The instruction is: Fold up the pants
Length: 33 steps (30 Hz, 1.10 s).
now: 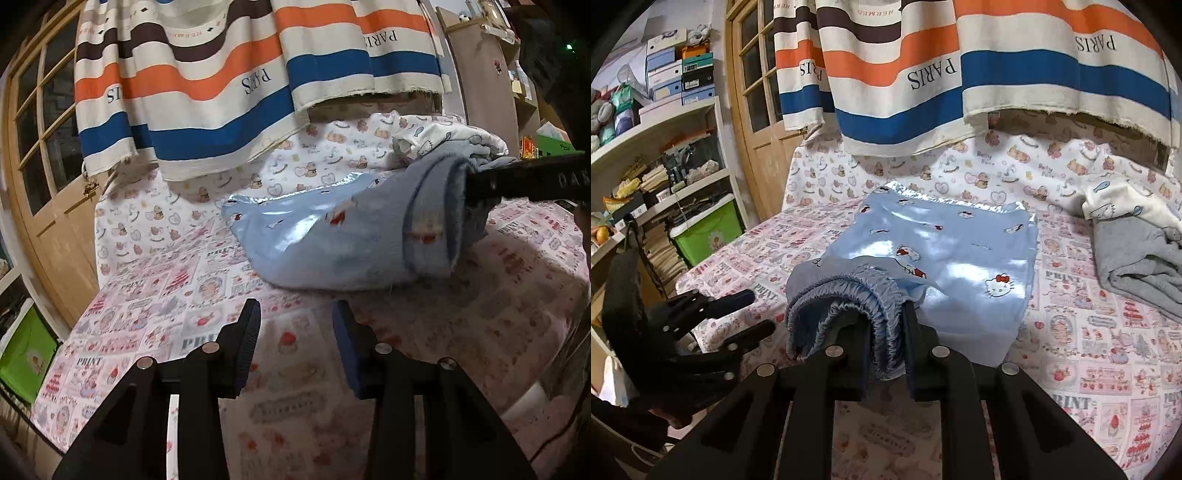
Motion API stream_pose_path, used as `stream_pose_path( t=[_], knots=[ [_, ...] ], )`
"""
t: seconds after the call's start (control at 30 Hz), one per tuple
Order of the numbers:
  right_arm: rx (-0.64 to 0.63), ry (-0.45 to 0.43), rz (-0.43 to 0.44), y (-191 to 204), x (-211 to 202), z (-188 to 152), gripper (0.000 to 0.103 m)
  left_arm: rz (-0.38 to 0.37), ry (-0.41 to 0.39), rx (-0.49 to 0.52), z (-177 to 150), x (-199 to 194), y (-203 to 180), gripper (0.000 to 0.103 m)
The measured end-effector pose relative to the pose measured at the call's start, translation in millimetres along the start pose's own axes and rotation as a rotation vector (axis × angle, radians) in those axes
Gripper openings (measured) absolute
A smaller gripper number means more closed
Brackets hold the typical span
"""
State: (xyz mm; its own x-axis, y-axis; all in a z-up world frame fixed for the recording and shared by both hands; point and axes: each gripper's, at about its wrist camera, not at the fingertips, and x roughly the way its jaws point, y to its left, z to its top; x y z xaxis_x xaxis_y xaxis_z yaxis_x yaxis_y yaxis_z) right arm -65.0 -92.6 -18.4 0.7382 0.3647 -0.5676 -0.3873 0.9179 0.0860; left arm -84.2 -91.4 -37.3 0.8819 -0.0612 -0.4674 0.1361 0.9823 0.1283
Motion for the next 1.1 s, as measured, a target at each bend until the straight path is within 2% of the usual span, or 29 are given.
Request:
stream_pose_path(
  t=[0.1, 0.2, 0.37, 0.5, 0.57, 0.63, 0.7, 0.73, 0.77, 0.87, 0.97, 1.1],
  knots=[
    [-0.005, -0.002, -0.007, -0.9, 0.8, 0.9, 0.015, 0.011, 0.006, 0.014, 4.4, 5.6, -2.8, 0.040],
    [-0.002, -0.016, -0.002, -5.2, -2.4, 6.2, 0.015, -0.015, 0.022, 0.071, 6.0, 12.4, -10.9, 0.040],
    [-0.019, -0.007, 0.030, -8.5, -2.5, 16.5, 0.015, -0.076, 0.020, 0.105, 23.4, 20.4, -13.0, 0.040],
    [-0.028, 0.002, 0.052, -9.6, -0.9, 24.8, 0.015, -0.036, -0.033, 0.250, 45.0, 28.6, -19.3, 0.040],
    [-0.027, 0.006, 0.069, -11.6, 0.1, 30.8, 0.015, -0.109, -0.022, 0.277, 55.3, 33.5, -16.4, 0.040],
    [-0.056, 0.010, 0.059, -13.5, 3.1, 38.9, 0.015, -0.215, 0.007, 0.265, 66.4, 39.4, -9.5, 0.039],
    [-0.083, 0.017, 0.034, -18.1, 8.0, 47.8, 0.015, -0.272, 0.010, 0.253, 74.3, 45.0, -3.3, 0.025],
    [-0.086, 0.025, 0.028, -20.9, 10.9, 51.3, 0.015, -0.284, 0.017, 0.247, 78.1, 48.2, -0.6, 0.008],
    [-0.085, 0.032, 0.029, -24.7, 14.1, 54.2, 0.015, -0.292, 0.029, 0.240, 83.0, 52.2, 1.9, 0.004],
    [-0.041, 0.085, 0.093, -46.6, 33.9, 66.7, 0.015, -0.307, 0.035, 0.197, 98.6, 64.3, 11.0, 0.004],
    [-0.011, 0.117, 0.122, -63.6, 57.6, 76.1, 0.015, -0.290, 0.055, 0.165, 111.9, 82.2, 19.7, 0.004],
    [0.025, 0.112, 0.040, -81.8, 81.5, 80.7, 0.015, -0.233, 0.080, 0.134, 121.7, 111.0, 31.3, 0.004]
  ],
)
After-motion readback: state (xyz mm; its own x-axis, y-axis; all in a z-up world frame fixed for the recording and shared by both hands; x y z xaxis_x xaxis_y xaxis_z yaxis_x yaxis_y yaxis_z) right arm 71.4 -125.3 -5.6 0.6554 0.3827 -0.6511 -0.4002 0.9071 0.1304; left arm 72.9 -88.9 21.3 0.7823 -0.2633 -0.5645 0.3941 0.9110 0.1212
